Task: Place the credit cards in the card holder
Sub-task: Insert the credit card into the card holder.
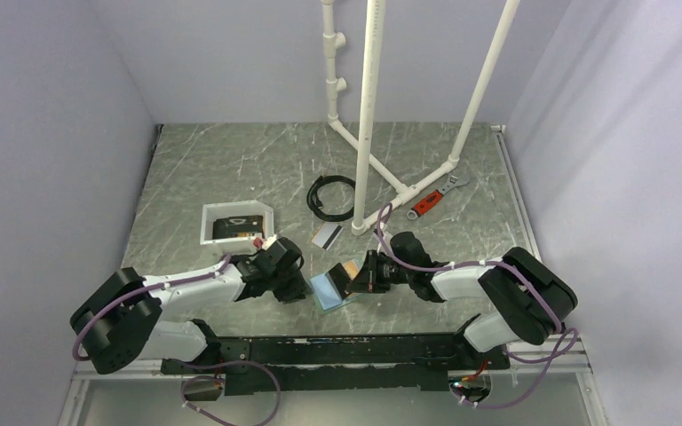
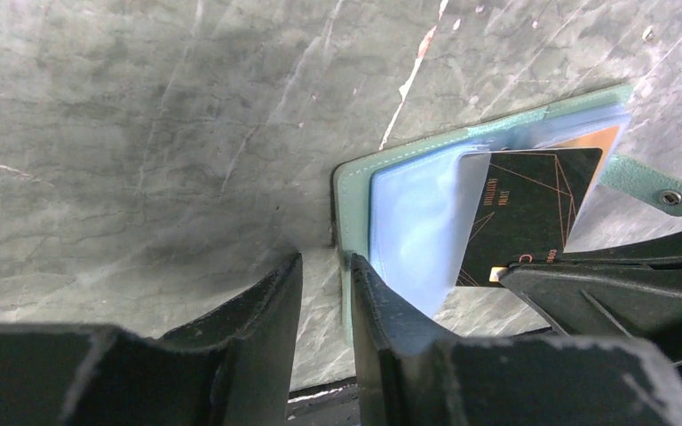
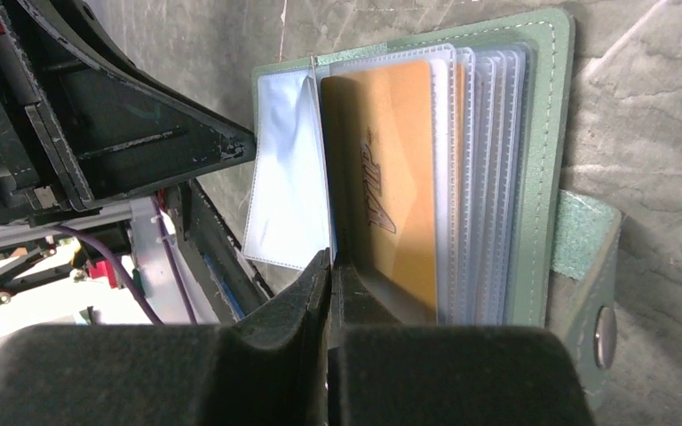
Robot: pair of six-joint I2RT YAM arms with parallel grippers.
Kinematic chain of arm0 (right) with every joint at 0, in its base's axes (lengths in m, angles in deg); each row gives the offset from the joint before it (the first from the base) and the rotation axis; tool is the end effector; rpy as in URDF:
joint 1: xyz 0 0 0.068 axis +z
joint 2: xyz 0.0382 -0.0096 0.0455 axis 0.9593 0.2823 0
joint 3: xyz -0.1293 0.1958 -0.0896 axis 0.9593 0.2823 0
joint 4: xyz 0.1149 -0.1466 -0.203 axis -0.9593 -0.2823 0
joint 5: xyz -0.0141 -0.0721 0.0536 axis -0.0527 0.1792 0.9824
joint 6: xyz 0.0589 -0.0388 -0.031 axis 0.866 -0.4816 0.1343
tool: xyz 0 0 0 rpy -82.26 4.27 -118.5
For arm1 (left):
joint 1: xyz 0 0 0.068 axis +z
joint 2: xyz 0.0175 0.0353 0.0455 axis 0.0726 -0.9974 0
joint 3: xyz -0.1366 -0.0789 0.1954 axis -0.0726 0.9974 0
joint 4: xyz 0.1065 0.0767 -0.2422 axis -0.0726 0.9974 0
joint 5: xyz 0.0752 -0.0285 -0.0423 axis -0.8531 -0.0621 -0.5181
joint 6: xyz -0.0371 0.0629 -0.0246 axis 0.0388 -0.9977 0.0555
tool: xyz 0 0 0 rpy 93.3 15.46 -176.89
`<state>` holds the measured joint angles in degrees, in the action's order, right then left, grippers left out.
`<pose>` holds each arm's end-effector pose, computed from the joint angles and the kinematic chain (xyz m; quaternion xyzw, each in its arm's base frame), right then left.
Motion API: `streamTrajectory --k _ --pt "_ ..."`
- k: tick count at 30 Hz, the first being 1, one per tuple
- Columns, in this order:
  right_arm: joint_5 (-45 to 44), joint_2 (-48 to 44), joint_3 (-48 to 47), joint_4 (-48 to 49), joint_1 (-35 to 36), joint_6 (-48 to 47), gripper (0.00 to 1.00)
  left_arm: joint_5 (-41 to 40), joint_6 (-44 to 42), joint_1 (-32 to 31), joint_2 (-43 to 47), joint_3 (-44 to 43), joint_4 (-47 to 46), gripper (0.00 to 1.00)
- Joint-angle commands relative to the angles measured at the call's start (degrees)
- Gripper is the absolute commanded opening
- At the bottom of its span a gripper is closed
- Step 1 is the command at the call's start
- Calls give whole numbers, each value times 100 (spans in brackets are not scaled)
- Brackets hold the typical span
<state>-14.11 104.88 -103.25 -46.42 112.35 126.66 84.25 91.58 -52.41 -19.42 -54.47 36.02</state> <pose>0.1840 0.1898 0.0662 -0.0406 0.8723 0.4633 0.1510 0.1695 -0.1864 0.0904 -0.2344 0.9364 -0.2223 0.1374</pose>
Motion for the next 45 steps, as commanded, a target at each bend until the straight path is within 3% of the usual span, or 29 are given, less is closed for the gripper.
streamTrajectory --k 1,6,11,13,20,26,32,39,45 --pt "-166 88 16 228 44 133 4 -56 -48 -31 -220 182 -9 32" --pt "-213 87 -35 109 237 349 8 41 -74 -36 -508 87 -40 27" --pt "-569 -185 -262 -750 345 -53 28 54 -29 -58 -452 167 -110 26" --pt "-862 -433 -386 -1279 345 -440 40 45 -32 -66 -385 201 -72 26" --pt "-1436 -857 -806 -2540 353 -1188 54 -8 -60 -69 -233 280 -17 26" --pt "-1536 -988 -964 -3077 362 -1340 57 143 -166 -70 -342 241 -243 27" --pt "-1693 -1335 -1147 -3587 358 -1494 60 442 -394 -65 -244 291 -619 36" --pt "-1989 -1438 -1491 -4022 281 -1939 62 880 -728 -62 -106 -103 33 46" --pt "-1573 -1234 -1366 -3539 -25 -1744 53 1603 -793 -66 -38 -77 -219 44"
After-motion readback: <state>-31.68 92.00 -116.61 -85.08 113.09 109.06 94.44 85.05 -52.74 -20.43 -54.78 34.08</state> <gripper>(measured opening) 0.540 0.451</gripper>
